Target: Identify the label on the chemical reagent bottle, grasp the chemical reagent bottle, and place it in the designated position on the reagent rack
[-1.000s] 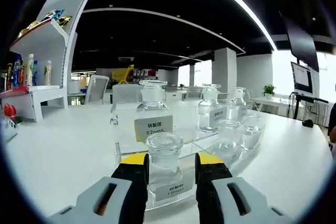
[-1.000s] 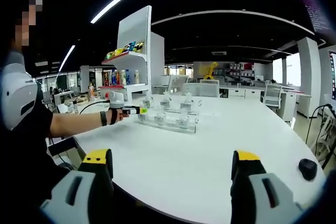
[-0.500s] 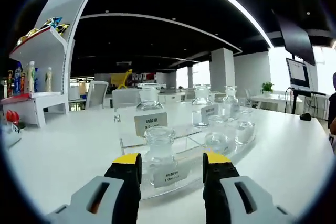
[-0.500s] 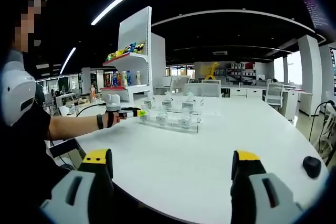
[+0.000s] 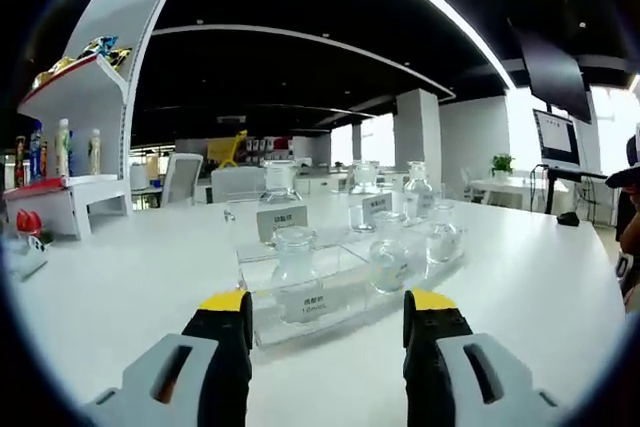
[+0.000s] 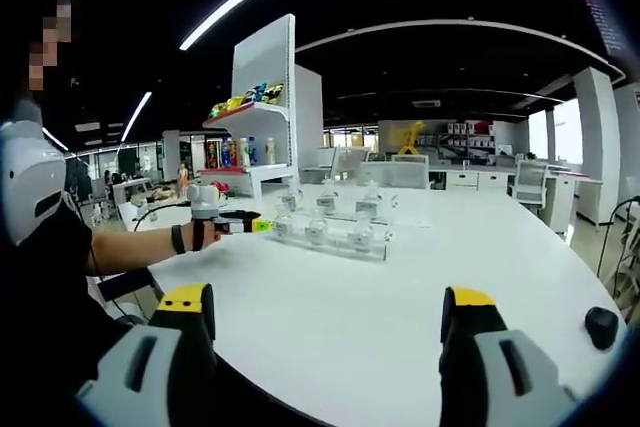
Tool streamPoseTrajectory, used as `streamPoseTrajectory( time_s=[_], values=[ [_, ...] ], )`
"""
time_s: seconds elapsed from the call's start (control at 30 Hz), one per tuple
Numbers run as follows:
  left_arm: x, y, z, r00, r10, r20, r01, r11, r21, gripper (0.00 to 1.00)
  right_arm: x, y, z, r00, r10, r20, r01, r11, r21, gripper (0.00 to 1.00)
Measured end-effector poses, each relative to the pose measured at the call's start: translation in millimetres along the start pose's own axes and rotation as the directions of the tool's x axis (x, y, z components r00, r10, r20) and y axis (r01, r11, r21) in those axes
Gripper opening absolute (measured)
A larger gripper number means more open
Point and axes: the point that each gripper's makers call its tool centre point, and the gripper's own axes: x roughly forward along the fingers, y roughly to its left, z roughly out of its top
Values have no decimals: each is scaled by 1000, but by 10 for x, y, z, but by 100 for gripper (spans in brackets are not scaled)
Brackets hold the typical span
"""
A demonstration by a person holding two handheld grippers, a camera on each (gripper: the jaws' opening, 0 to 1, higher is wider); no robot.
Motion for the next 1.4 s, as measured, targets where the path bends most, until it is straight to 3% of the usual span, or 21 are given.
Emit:
streamPoseTrajectory(
  time_s=[0.07, 0.27, 0.5, 0.6, 0.7, 0.83, 1.07, 1.17, 1.4],
  values=[
    [-95, 0, 74, 999, -6, 31, 8, 999, -46, 67, -7, 14, 14, 1000, 7, 6, -7, 1000, -2, 90],
    [-344, -78, 158, 999, -8, 38, 8, 1000, 9, 74, -26, -19, -33, 1000, 0, -3, 0, 1000, 0, 90],
    [-684, -120, 123, 1000, -31, -3, 31, 999, 13, 88, -10, -30, -9, 1000, -2, 0, 2, 1000, -2, 90],
    [-836, -143, 61, 999, -35, -38, 37, 997, 64, 95, -4, -28, 3, 1000, 1, 4, -1, 1000, -1, 90],
    [-1020, -183, -4, 997, -39, -72, 47, 991, 125, 95, 13, -33, -4, 1000, 3, 3, -3, 1000, 0, 90],
    [-1278, -172, 25, 998, -25, -63, 32, 994, 103, 95, 37, -22, -8, 1000, 7, -1, -7, 1000, -2, 90],
    [-1608, -228, 145, 998, -14, -66, 19, 997, 69, 95, 40, 25, 56, 1000, 22, 13, -22, 1000, -9, 91],
    [-1747, -285, 259, 999, -11, -51, 17, 994, 105, 95, 32, 35, 63, 1000, 24, 15, -24, 1000, -10, 91],
    [-2013, -414, 403, 995, -44, -88, 54, 991, 119, 95, -17, 30, 76, 1000, 19, 21, -19, 1000, -11, 91]
  ],
)
